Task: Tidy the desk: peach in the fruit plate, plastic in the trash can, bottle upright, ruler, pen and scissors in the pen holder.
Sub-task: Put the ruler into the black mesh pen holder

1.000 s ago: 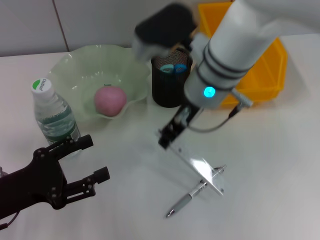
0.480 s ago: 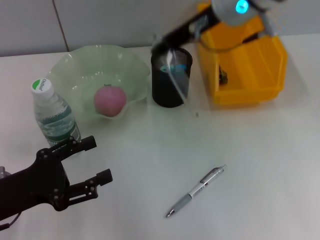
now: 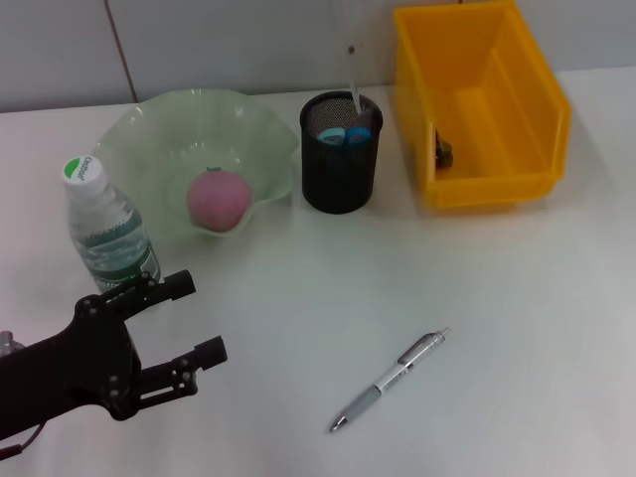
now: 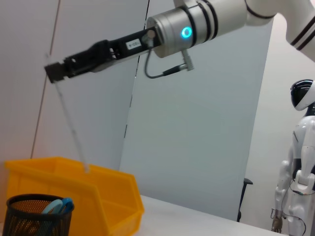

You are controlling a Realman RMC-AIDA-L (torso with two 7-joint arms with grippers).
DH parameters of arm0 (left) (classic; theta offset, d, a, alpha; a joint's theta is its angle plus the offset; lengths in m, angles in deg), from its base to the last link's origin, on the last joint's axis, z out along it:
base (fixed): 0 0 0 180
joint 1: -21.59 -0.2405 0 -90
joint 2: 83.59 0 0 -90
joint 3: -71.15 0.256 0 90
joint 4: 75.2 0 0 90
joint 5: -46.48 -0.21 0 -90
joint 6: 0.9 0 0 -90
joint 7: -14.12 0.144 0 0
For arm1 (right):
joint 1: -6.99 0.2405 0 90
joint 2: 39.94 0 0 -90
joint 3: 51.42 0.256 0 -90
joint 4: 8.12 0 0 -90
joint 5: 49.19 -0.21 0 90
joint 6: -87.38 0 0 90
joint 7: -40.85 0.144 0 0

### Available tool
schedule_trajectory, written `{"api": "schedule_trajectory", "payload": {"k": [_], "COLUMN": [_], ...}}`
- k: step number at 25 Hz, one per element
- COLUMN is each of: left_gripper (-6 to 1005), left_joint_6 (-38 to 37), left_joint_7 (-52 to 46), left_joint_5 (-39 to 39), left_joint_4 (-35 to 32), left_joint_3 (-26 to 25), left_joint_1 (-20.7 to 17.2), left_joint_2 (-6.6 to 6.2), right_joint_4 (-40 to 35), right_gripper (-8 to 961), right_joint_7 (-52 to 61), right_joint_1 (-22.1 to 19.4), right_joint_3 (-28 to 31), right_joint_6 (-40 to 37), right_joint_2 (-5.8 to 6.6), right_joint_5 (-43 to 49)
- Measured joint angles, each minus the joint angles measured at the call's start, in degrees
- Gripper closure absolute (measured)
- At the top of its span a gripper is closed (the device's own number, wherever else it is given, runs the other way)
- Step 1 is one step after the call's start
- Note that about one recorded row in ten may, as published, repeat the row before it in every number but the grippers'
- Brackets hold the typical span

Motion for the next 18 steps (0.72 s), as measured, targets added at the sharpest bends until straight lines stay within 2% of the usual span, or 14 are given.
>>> {"api": "schedule_trajectory", "payload": {"k": [11,18], "left_gripper": [156,156], "left_joint_6": [-0.15,-0.21], "left_joint_7": [0.07,0.35], "left_joint_5": [0.04,0.04], "left_joint_4": [-0.07,-0.07], "left_joint_3": [0.00,0.00], "left_joint_1": [0.05,-0.13], "left_joint_2": [0.14,0.23], "right_joint_4": [11.07,16.53], "right_gripper": [479,464], "right_joint_7": [-1.33,-1.35], "right_joint_1": [-1.24,-1.02], "right_joint_3": [-8.97,-12.43], "right_joint_6": [19.32,25.34], "right_joint_2": [-0.15,-0.26], "right_joint_5": [-1.86,-2.64]}}
